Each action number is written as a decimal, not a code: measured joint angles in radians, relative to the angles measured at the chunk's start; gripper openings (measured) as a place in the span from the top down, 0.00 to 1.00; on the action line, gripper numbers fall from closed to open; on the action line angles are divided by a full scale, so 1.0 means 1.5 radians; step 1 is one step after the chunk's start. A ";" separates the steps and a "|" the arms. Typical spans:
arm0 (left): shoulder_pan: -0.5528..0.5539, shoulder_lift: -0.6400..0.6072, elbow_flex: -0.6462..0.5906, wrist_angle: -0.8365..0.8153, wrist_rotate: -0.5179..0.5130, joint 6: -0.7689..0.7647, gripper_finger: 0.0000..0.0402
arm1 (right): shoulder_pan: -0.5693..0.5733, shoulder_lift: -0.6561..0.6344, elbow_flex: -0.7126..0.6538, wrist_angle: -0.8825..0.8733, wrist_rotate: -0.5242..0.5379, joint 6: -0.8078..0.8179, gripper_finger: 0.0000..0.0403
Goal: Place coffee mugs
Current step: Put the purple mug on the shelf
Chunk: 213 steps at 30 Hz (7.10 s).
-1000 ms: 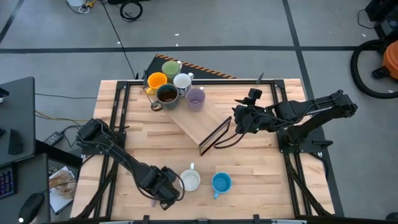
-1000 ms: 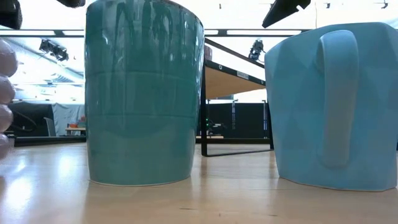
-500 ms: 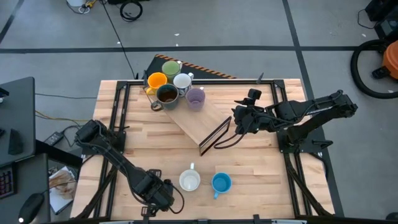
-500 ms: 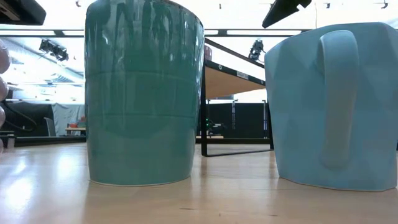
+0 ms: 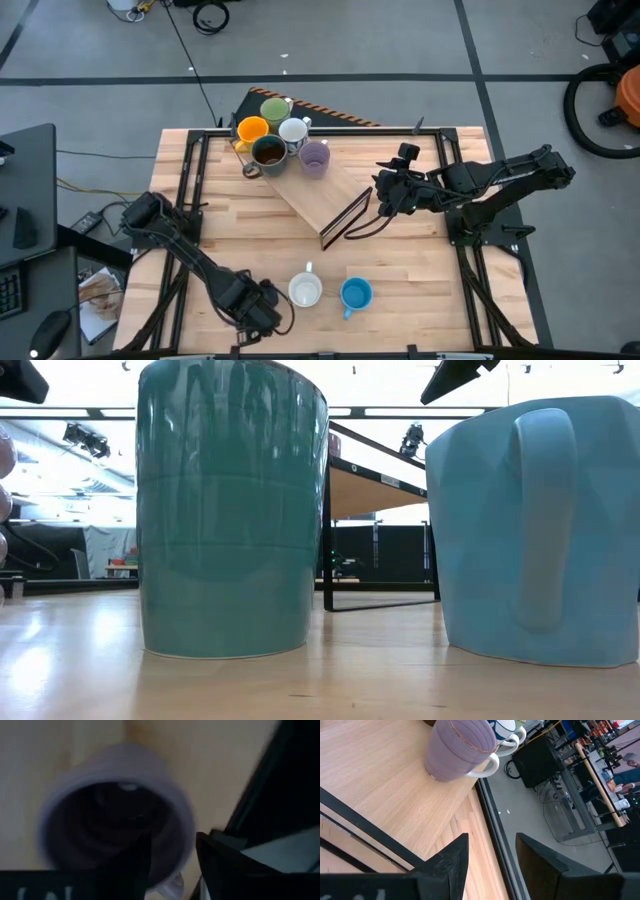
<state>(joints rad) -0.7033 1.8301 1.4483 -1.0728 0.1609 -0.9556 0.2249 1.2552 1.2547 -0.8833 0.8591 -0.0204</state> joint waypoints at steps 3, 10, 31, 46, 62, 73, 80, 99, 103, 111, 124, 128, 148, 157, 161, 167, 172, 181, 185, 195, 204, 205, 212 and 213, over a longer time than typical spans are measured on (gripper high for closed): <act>0.013 -0.001 0.000 -0.008 0.001 -0.108 0.56 | 0.000 0.000 0.000 0.000 0.000 0.000 0.58; 0.027 -0.003 0.000 -0.011 -0.064 -0.332 0.58 | 0.000 0.000 0.000 0.000 -0.006 0.001 0.58; 0.040 -0.026 0.035 -0.062 -0.181 -0.473 0.59 | 0.000 0.001 0.000 0.020 -0.030 -0.011 0.58; 0.040 -0.025 0.034 -0.052 -0.182 -0.494 0.64 | 0.000 0.001 0.000 0.020 -0.033 -0.011 0.58; 0.041 0.024 0.033 -0.041 -0.161 -0.434 0.69 | 0.000 0.001 0.000 0.023 -0.035 -0.015 0.58; 0.051 0.024 0.033 -0.124 -0.142 -0.274 0.93 | 0.000 0.001 0.000 0.026 -0.035 -0.018 0.58; 0.082 -0.016 0.033 -0.184 -0.142 -0.144 0.93 | 0.000 0.001 0.000 0.026 -0.041 -0.019 0.58; 0.305 -0.186 0.104 -0.187 -0.201 0.147 0.93 | -0.030 0.001 0.000 0.020 -0.080 -0.018 0.58; 0.326 -0.149 0.198 -0.227 -0.235 0.209 0.93 | -0.035 0.001 0.000 0.013 -0.081 -0.021 0.58; 0.403 -0.078 0.312 -0.256 -0.213 0.314 0.93 | -0.035 0.001 0.000 0.011 -0.093 -0.028 0.58; 0.514 -0.040 0.339 -0.245 -0.137 0.365 0.93 | -0.033 0.001 0.000 0.014 -0.098 -0.021 0.58; 0.527 -0.041 0.339 -0.239 -0.126 0.365 0.93 | -0.033 0.001 0.000 0.014 -0.098 -0.017 0.58; 0.542 -0.021 0.339 -0.221 -0.119 0.373 0.90 | -0.031 0.001 0.000 0.025 -0.103 -0.026 0.58; 0.542 -0.019 0.339 -0.216 -0.121 0.388 0.84 | -0.024 0.001 0.000 0.024 -0.104 -0.022 0.58; 0.542 -0.018 0.339 -0.215 -0.127 0.391 0.75 | -0.022 0.001 0.000 0.024 -0.104 -0.019 0.58; 0.542 -0.018 0.339 -0.215 -0.129 0.391 0.64 | -0.021 0.001 0.000 0.024 -0.104 -0.019 0.58; 0.542 -0.018 0.339 -0.214 -0.141 0.396 0.63 | -0.021 0.001 0.000 0.024 -0.104 -0.019 0.58; 0.542 -0.019 0.339 -0.214 -0.150 0.373 0.65 | -0.021 0.001 0.000 0.024 -0.104 -0.022 0.58; 0.542 -0.019 0.339 -0.199 -0.153 0.326 0.69 | -0.021 0.001 0.000 0.024 -0.104 -0.022 0.58; 0.542 -0.019 0.339 -0.195 -0.139 0.236 0.72 | -0.021 0.001 0.000 0.024 -0.116 -0.019 0.58; 0.542 -0.019 0.339 -0.190 -0.156 0.173 0.72 | -0.021 0.001 0.000 0.024 -0.119 -0.019 0.58; 0.542 -0.019 0.339 -0.191 -0.159 0.173 0.72 | -0.021 0.001 0.000 0.024 -0.120 -0.019 0.58; 0.542 -0.019 0.339 -0.187 -0.171 0.177 0.72 | -0.021 0.001 0.000 0.023 -0.120 -0.019 0.58; 0.542 -0.019 0.339 -0.184 -0.177 0.179 0.72 | -0.021 0.001 0.000 0.021 -0.120 -0.019 0.58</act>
<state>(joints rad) 0.1097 1.8015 1.9568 -1.3487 -0.1048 -0.6876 0.1936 1.2568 1.2541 -0.8512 0.6788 -0.0483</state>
